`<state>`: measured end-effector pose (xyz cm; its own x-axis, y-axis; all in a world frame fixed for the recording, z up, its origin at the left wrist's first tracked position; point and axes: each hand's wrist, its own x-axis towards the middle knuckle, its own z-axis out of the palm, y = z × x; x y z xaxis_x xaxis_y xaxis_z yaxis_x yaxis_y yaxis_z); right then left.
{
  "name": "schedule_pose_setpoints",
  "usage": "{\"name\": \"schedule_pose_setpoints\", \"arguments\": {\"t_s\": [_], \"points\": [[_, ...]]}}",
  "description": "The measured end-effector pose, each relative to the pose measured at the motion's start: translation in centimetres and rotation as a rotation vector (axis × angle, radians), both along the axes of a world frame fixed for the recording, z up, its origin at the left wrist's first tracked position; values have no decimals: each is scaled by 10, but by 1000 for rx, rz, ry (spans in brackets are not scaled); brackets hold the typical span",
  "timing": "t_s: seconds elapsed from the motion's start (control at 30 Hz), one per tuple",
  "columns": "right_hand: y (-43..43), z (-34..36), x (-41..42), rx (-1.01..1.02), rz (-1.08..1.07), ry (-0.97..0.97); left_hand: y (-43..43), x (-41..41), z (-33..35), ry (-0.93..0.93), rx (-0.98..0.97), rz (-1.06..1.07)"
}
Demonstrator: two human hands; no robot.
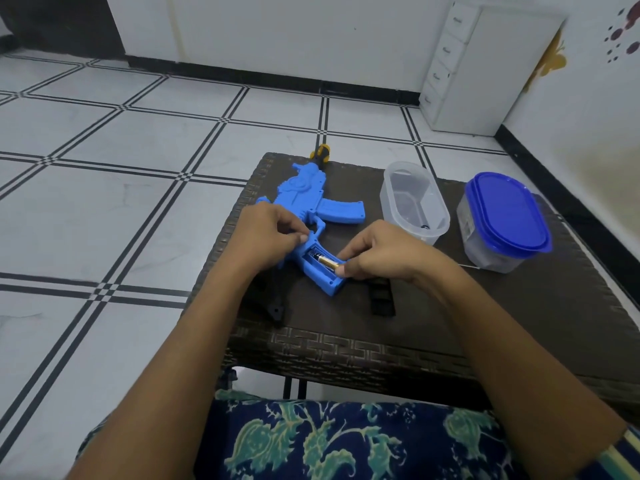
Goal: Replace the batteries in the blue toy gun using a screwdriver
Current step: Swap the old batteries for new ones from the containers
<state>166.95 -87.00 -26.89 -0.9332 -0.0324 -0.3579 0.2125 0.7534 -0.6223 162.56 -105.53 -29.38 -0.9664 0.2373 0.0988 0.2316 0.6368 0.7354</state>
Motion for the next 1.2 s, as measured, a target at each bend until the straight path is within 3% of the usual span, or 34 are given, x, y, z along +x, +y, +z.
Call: {"name": "schedule_pose_setpoints", "arguments": {"t_s": [0.17,0.37,0.47,0.53,0.6,0.7,0.77,0.87,1.1,1.2], "points": [[-14,-14,-7,68,-172,88,1,1,0,-9,15,6],[-16,-11,-5,117,-170,104,3,1,0,-12,28,15],[-9,1,6,140,-147,267,3,2,1,11,16,-1],[5,17,8,87,-272,417,2,1,1,31,0,-5],[26,35,2,157,-363,513,2,0,0,38,-19,-6],[60,45,-22,445,-323,341,3,-1,-1,44,-52,-9],[73,41,-38,528,-232,144,3,-1,-1,61,-62,-17],[76,32,-57,599,-72,-1,3,-1,-1,59,-51,-22],[79,13,-74,706,30,1,6,1,-1,57,-72,-5],[84,16,-68,564,-37,74,7,2,0,57,-77,-3]]}}
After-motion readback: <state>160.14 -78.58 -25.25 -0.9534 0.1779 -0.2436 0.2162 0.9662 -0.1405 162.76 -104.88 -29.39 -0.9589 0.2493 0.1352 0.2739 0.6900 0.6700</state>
